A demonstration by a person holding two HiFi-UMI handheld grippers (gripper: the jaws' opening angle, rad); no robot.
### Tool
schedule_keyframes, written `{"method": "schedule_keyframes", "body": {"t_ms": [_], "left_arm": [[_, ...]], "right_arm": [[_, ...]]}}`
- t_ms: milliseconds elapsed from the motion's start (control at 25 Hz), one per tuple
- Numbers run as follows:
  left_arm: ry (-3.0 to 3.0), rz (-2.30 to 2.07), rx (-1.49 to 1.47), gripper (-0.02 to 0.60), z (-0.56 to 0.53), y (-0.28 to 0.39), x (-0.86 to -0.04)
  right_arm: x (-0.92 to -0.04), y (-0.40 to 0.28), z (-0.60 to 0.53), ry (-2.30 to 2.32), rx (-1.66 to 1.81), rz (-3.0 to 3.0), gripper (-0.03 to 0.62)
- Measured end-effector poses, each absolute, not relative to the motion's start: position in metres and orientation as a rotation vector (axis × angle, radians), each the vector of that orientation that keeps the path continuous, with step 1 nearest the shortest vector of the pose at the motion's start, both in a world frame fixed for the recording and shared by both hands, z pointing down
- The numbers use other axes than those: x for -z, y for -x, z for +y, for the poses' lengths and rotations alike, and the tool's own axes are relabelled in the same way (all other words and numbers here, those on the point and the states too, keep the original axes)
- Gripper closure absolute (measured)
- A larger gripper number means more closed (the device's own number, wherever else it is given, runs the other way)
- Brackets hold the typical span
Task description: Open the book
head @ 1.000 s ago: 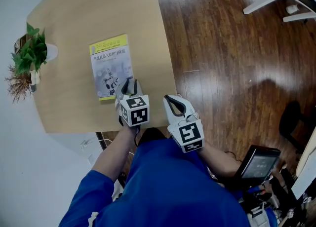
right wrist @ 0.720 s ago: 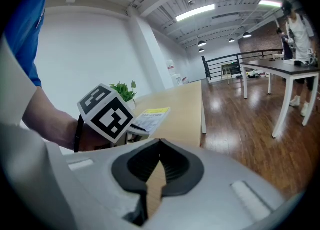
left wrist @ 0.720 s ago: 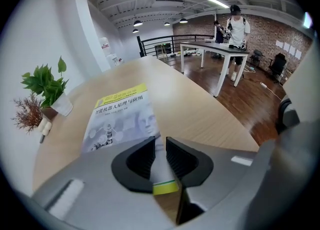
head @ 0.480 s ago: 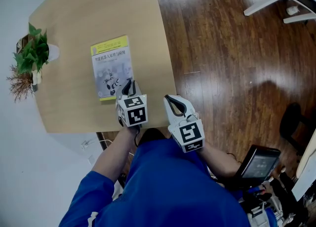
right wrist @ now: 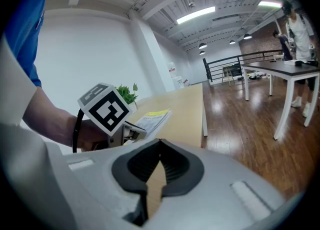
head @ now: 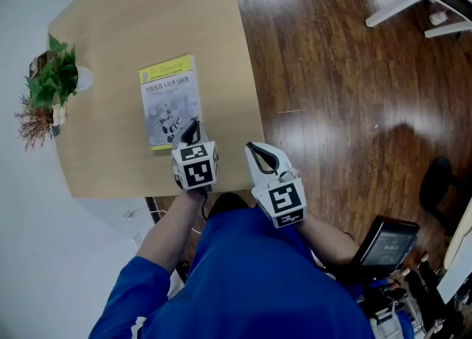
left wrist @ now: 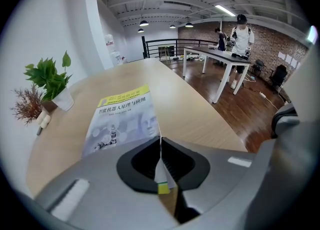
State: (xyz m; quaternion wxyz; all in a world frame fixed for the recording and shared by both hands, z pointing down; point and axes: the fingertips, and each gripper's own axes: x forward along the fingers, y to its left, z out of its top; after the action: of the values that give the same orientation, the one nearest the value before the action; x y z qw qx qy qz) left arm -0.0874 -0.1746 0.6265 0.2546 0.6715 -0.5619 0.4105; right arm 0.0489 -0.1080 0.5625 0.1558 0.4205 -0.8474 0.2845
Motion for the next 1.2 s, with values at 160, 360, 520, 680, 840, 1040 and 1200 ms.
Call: {"method": "schedule_keyframes", "body": {"t_ms": [160,360,520,680,840,1040,1200], "left_arm": [[-1.829,-1.51,-1.17,0.565,-0.174,0.087,-0.629],[-1.858,-1.482,-1.286,0.557,-0.173,0.083,-0.633],[-1.863,-1.468,-1.327,0.551,-0.173,0.084,-0.634],[-1.857,-1.457,-1.339,0.539,-0.173,0.086,-0.635],[-1.85,-1.442,-1.339,0.535,-0.173,0.088,-0.635],[-1.843,-1.429,-1.324,0.56,-0.174,0.09,-0.629],[-1.856,-1.429,-1.301,0.563,-0.173,0.089,-0.617]], "right_arm": [[-0.562,-0.05,-0.108,-1.204,-0.81,-2.429,0.591],[-0.561,-0.054,-0.11,-1.217,-0.814,-2.429,0.591],[-0.563,-0.055,-0.109,-1.218,-0.819,-2.432,0.591],[-0.563,-0.056,-0.11,-1.225,-0.813,-2.431,0.591],[-0.564,-0.057,-0.111,-1.24,-0.804,-2.447,0.591],[-0.557,-0.059,-0.114,-1.253,-0.794,-2.453,0.591],[-0.549,-0.062,-0.112,-1.253,-0.79,-2.462,0.591]]}}
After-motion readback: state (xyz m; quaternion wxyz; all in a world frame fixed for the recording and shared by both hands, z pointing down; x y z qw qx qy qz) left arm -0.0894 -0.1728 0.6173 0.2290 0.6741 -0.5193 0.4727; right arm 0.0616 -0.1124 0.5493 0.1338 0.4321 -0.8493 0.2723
